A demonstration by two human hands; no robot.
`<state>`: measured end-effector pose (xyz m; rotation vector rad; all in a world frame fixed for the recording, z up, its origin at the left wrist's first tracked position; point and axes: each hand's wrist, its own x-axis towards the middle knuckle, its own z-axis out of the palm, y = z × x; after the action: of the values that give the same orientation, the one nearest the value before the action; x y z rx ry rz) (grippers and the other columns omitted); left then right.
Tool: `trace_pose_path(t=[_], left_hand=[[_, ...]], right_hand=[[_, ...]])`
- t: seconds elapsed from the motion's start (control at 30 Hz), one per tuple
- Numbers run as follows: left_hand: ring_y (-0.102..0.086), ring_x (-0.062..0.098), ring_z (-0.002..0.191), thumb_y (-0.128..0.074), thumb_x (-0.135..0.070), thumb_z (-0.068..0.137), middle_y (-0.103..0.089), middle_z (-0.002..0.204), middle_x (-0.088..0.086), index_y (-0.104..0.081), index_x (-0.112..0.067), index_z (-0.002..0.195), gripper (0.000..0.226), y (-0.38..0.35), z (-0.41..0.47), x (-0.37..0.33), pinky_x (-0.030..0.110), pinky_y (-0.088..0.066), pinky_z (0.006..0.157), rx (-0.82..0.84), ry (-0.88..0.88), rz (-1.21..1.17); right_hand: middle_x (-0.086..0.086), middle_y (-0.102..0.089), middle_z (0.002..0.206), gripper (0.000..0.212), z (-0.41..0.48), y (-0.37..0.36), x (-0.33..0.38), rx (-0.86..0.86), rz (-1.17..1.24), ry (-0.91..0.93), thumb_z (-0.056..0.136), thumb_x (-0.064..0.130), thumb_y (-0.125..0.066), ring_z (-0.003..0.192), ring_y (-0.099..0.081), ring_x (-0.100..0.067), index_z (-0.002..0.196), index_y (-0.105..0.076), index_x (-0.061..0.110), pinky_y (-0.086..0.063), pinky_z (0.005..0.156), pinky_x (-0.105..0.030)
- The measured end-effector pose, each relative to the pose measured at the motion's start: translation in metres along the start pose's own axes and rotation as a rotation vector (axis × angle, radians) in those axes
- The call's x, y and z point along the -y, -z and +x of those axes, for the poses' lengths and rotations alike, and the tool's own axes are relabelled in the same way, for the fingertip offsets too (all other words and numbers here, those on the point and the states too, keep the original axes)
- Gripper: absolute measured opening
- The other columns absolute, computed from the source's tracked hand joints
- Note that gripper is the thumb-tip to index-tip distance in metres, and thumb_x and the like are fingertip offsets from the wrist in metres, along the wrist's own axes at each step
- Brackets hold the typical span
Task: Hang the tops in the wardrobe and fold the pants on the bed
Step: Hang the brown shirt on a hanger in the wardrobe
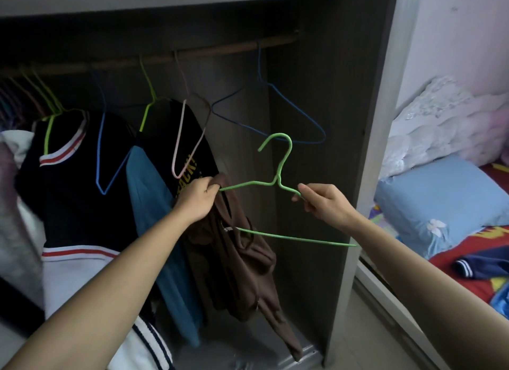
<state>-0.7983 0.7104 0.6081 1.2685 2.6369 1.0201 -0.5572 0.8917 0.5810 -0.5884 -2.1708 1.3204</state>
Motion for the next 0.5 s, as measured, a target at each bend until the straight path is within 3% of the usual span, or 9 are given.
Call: trace_pose_path(t=[0.13, 0.23, 0.3, 0.43, 0.5], left_hand=[[-0.063, 0.030, 0.094, -0.034, -0.056, 0.094, -0.068, 0.091, 0.004, -0.061, -0.023, 0.085, 0.043, -0.007, -0.004, -0.022, 0.044, -0.050, 0.091, 0.069, -0.027, -0.059], [-0.062, 0.022, 0.103, -0.032, -0.060, 0.089, -0.069, 0.105, 0.000, -0.066, -0.022, 0.105, 0.053, -0.016, -0.007, -0.040, 0.043, -0.047, 0.098, 0.119, -0.046, -0.181], [-0.061, 0.020, 0.104, -0.035, -0.051, 0.087, -0.068, 0.105, -0.002, -0.066, -0.020, 0.103, 0.047, -0.015, -0.006, -0.045, 0.039, -0.046, 0.096, 0.133, -0.035, -0.254], [-0.052, 0.020, 0.084, -0.039, -0.037, 0.077, -0.055, 0.079, 0.003, -0.053, -0.012, 0.076, 0.028, -0.011, -0.011, -0.054, 0.037, -0.037, 0.077, 0.202, -0.034, -0.356], [-0.050, 0.018, 0.082, -0.039, -0.038, 0.077, -0.052, 0.077, -0.001, -0.050, -0.014, 0.074, 0.026, -0.013, -0.013, -0.059, 0.038, -0.036, 0.077, 0.227, -0.061, -0.350]], right_hand=[[0.005, -0.055, 0.060, 0.039, 0.002, -0.013, -0.001, -0.069, -0.045, 0.057, 0.101, 0.046, -0.048, 0.054, -0.048, -0.006, 0.084, -0.074, 0.024, -0.040, 0.058, -0.025], [0.004, -0.056, 0.060, 0.039, 0.003, -0.027, 0.006, -0.076, -0.105, 0.071, 0.102, 0.047, -0.047, 0.052, -0.047, -0.002, 0.083, -0.072, 0.023, -0.039, 0.056, -0.020], [0.003, -0.057, 0.062, 0.039, 0.003, -0.030, 0.006, -0.078, -0.086, 0.053, 0.102, 0.047, -0.047, 0.052, -0.048, -0.002, 0.084, -0.072, 0.024, -0.039, 0.055, -0.018], [0.003, -0.058, 0.063, 0.038, 0.000, -0.030, 0.006, -0.081, -0.083, 0.066, 0.102, 0.046, -0.047, 0.052, -0.048, -0.001, 0.087, -0.073, 0.023, -0.039, 0.053, -0.018], [0.003, -0.060, 0.064, 0.037, -0.001, -0.033, 0.010, -0.076, -0.121, 0.102, 0.102, 0.045, -0.047, 0.051, -0.049, -0.001, 0.087, -0.072, 0.023, -0.038, 0.053, -0.017]])
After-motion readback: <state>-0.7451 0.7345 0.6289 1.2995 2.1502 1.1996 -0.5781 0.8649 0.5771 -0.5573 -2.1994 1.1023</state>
